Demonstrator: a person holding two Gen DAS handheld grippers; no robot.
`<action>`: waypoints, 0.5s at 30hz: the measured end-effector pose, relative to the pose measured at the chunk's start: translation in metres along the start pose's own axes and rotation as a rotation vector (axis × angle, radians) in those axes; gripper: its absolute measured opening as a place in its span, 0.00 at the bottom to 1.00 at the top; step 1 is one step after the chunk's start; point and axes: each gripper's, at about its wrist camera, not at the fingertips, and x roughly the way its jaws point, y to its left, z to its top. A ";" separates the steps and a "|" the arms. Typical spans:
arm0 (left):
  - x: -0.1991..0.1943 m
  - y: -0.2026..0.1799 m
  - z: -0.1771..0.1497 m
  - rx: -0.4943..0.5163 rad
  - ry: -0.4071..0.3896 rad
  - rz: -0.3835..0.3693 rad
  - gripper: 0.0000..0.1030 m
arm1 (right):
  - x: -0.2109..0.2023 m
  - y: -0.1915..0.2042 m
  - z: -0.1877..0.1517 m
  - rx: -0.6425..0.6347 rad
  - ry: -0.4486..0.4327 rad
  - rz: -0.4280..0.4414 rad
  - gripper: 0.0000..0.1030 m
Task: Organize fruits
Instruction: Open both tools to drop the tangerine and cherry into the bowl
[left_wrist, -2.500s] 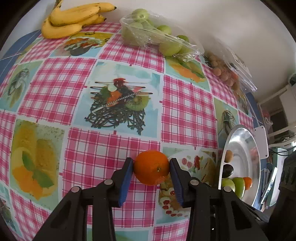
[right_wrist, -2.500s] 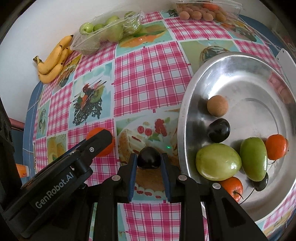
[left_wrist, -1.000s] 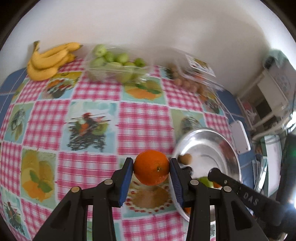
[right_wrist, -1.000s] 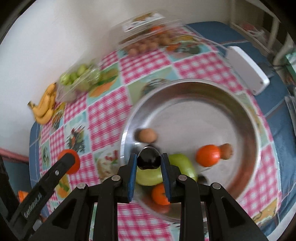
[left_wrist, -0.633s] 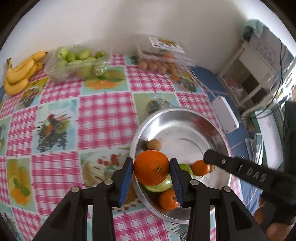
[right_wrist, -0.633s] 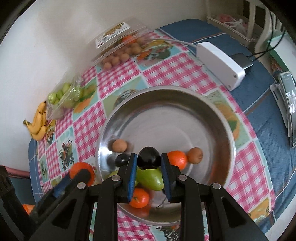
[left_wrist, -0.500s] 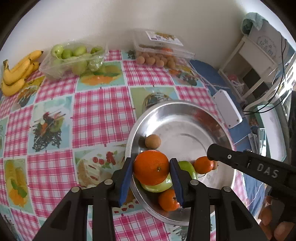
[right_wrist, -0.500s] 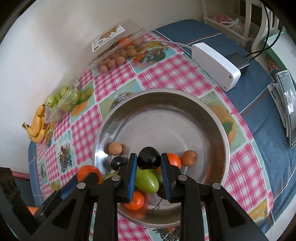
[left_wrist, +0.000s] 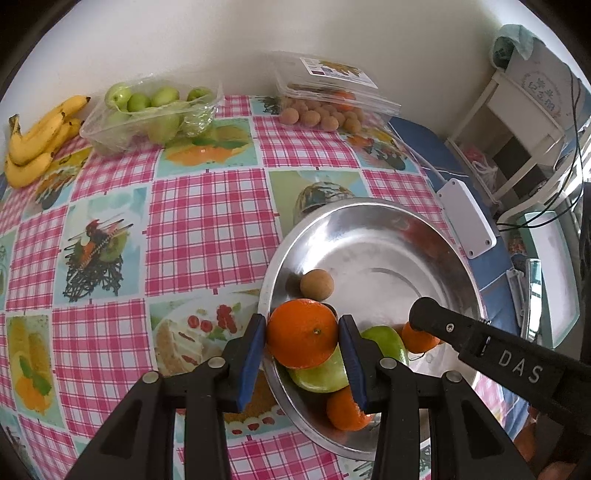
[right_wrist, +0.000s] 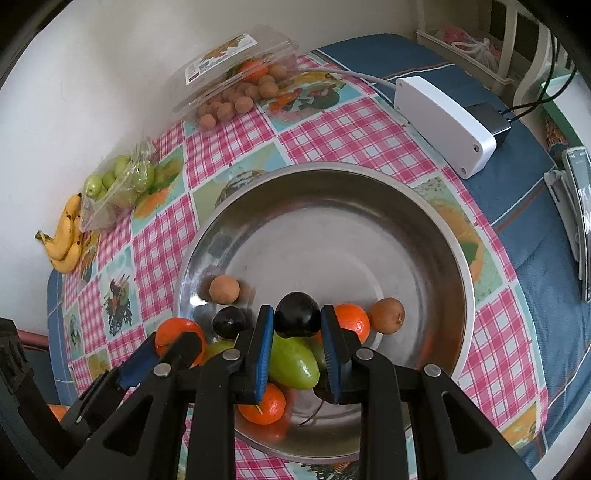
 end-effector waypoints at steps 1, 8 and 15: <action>0.001 0.000 0.000 -0.001 -0.001 0.002 0.42 | 0.001 0.001 0.000 -0.003 0.002 -0.004 0.26; 0.001 0.005 0.001 -0.031 0.004 0.005 0.42 | 0.002 0.001 -0.001 -0.013 0.010 -0.016 0.27; -0.010 0.004 0.004 -0.024 -0.025 0.008 0.49 | 0.004 0.005 -0.001 -0.023 0.016 -0.028 0.27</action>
